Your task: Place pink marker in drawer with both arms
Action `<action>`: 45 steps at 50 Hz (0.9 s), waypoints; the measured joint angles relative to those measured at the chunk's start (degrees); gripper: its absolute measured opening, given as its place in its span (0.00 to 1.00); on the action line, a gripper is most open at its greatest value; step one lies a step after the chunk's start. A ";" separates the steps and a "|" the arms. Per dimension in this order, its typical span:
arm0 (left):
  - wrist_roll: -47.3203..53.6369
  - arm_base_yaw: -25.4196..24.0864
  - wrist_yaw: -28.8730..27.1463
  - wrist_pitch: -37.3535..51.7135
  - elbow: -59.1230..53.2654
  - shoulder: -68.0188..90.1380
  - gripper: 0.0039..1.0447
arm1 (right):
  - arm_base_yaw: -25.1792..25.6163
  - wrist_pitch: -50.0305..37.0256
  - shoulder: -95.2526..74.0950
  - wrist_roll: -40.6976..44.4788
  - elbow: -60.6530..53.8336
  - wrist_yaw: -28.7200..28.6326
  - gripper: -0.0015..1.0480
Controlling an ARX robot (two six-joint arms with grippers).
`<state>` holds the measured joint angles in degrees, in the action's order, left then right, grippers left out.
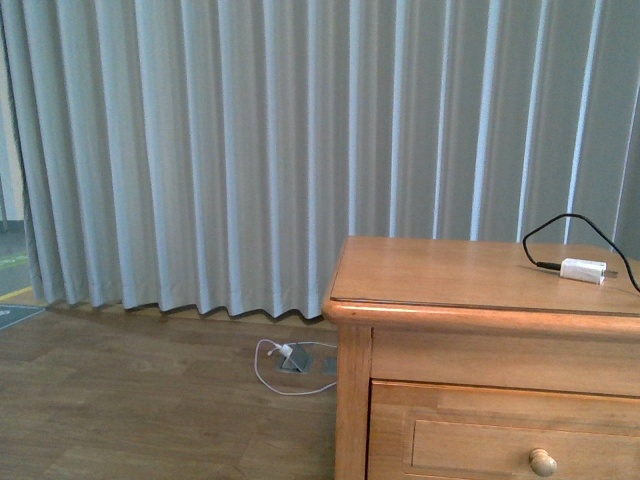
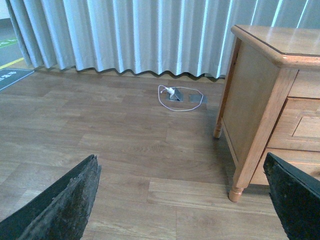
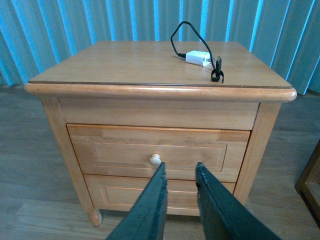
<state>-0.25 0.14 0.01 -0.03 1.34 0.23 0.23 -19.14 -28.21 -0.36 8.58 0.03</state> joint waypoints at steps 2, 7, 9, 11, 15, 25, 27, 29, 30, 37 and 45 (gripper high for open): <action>0.00 0.00 0.00 0.00 0.00 0.00 0.95 | -0.02 0.02 0.90 0.00 -0.59 -0.04 0.06; 0.00 0.00 0.00 0.00 0.00 0.00 0.95 | -0.02 0.57 3.02 0.17 -2.01 -0.07 0.01; 0.00 0.00 0.00 0.00 0.00 0.00 0.95 | -0.04 0.81 3.63 0.15 -2.40 -0.07 0.01; 0.00 0.00 0.00 0.00 0.00 0.00 0.95 | -0.04 1.22 4.61 0.17 -3.08 -0.04 0.01; 0.00 0.00 0.00 0.00 0.00 0.00 0.95 | -0.04 2.03 6.25 0.15 -3.93 -0.07 0.01; 0.00 0.00 0.00 0.00 0.00 0.00 0.95 | -0.07 4.26 10.23 0.17 -5.46 -0.04 0.01; 0.00 0.00 0.00 0.00 0.00 0.00 0.95 | -0.07 4.76 10.93 0.17 -5.70 -0.07 0.01; 0.00 0.00 0.00 0.00 0.00 0.00 0.95 | -0.07 5.22 11.58 0.15 -5.92 -0.07 0.01; 0.00 0.00 0.00 0.00 0.00 0.00 0.95 | -0.07 5.44 11.91 0.15 -6.03 -0.07 0.01; 0.00 0.00 0.00 0.00 0.00 0.00 0.95 | -0.07 5.99 14.08 0.17 -7.21 -0.07 0.01; 0.00 0.00 0.00 0.00 0.00 0.02 0.95 | -0.07 7.32 16.44 0.17 -8.28 -0.07 0.01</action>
<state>-0.25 0.14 0.01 -0.03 1.34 0.25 0.16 -11.81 -11.77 -0.19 0.30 -0.03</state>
